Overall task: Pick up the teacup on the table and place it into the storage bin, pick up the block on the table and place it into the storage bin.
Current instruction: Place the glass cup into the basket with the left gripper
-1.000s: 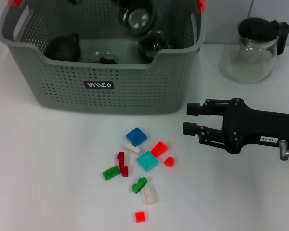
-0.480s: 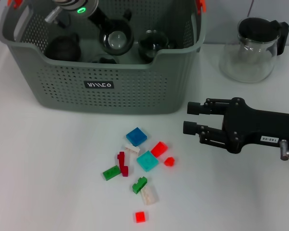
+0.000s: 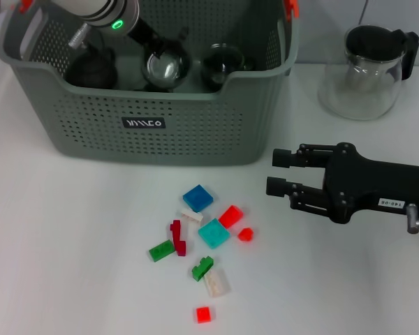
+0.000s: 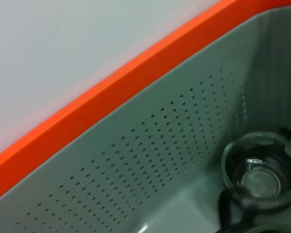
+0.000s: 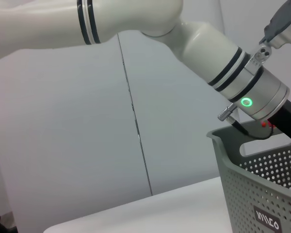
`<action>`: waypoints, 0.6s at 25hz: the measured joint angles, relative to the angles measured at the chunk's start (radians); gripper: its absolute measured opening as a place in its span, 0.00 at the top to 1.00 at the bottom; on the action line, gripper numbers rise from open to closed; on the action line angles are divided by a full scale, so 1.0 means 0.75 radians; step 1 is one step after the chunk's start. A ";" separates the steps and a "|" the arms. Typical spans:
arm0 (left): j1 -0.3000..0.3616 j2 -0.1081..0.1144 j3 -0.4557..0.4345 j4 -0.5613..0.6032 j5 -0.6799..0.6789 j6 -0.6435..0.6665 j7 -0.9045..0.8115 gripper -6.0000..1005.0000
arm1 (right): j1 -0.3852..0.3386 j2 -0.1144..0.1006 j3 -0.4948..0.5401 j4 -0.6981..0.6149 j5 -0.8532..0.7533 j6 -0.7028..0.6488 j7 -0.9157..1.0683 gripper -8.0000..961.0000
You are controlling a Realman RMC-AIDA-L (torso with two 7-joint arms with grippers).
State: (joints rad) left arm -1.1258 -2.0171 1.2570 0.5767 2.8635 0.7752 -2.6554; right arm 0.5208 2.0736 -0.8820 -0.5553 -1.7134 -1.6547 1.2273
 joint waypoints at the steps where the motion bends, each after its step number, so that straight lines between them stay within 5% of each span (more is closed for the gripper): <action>1: 0.003 -0.004 -0.006 0.000 -0.001 -0.010 0.000 0.93 | -0.001 0.000 0.000 0.000 0.000 0.000 0.000 0.46; 6: 0.022 -0.022 -0.073 0.052 -0.004 -0.016 0.000 0.72 | -0.003 -0.001 0.000 0.000 0.000 0.005 0.000 0.46; 11: 0.153 -0.071 -0.361 0.310 -0.204 0.066 0.137 0.63 | -0.005 -0.002 0.000 0.000 0.000 0.009 0.000 0.46; 12: 0.236 -0.079 -0.503 0.402 -0.448 0.176 0.325 0.61 | -0.006 -0.002 0.001 0.000 0.000 0.009 0.000 0.46; 15: 0.345 -0.009 -0.675 0.328 -1.108 0.500 0.652 0.55 | -0.006 -0.001 0.002 0.000 0.000 0.009 0.000 0.46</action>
State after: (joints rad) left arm -0.8670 -2.0239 0.7508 0.8227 2.0325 1.1503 -2.1662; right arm 0.5162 2.0726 -0.8806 -0.5553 -1.7132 -1.6482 1.2270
